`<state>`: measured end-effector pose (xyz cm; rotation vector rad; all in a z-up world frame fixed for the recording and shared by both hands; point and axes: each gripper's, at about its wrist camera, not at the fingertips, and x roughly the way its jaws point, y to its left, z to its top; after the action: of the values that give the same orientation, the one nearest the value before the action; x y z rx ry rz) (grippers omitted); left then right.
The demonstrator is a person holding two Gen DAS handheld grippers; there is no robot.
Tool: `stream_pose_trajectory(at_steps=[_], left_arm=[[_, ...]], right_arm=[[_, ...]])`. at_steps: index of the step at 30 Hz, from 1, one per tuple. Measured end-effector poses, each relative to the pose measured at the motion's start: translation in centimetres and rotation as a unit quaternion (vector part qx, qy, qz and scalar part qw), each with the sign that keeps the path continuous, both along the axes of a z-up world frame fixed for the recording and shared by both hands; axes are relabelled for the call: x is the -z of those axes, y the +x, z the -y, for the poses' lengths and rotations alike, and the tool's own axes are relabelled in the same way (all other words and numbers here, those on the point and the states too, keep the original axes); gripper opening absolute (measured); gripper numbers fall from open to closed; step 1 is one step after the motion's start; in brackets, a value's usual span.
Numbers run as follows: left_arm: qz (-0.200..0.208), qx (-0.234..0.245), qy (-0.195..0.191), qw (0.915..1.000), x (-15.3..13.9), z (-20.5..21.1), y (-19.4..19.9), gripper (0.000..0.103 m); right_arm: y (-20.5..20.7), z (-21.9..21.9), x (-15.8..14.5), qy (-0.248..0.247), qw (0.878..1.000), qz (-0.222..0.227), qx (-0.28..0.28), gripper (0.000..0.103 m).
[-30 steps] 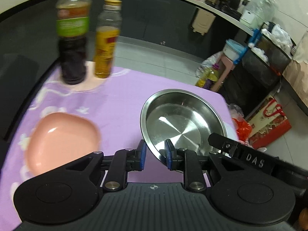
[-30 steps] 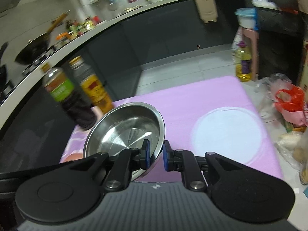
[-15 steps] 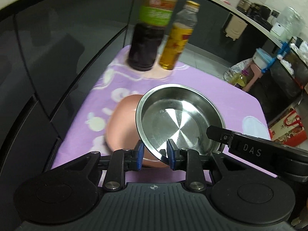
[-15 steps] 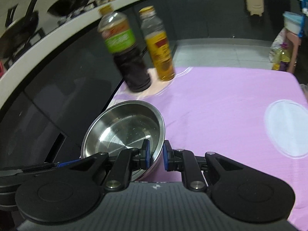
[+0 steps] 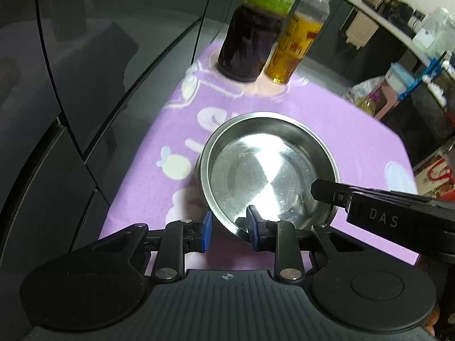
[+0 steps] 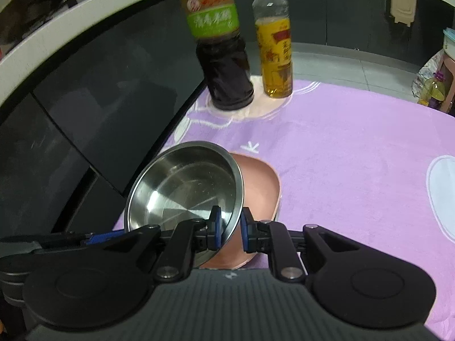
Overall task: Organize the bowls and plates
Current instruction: 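Lift the steel bowl and carry it over the pink dish, then lower the steel bowl into the pink dish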
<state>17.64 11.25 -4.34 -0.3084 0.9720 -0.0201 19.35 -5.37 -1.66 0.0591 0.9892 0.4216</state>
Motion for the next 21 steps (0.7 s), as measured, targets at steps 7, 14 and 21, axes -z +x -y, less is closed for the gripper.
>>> stream_pose_trajectory(at_steps=[7, 14, 21], left_arm=[[0.006, 0.022, 0.013, 0.9997, 0.4, 0.1, 0.7, 0.025], [0.015, 0.038, 0.010, 0.9991, 0.6, -0.2, 0.7, 0.025], [0.026, 0.030, 0.001, 0.9992, -0.1, -0.8, 0.5, 0.025]], right_arm=[[0.5, -1.0, 1.1, -0.025, 1.000, -0.013, -0.005, 0.000], [0.9, -1.3, 1.5, -0.037, 0.999, -0.018, -0.001, 0.000], [0.9, -1.0, 1.5, -0.054, 0.998, -0.007, 0.008, 0.000]])
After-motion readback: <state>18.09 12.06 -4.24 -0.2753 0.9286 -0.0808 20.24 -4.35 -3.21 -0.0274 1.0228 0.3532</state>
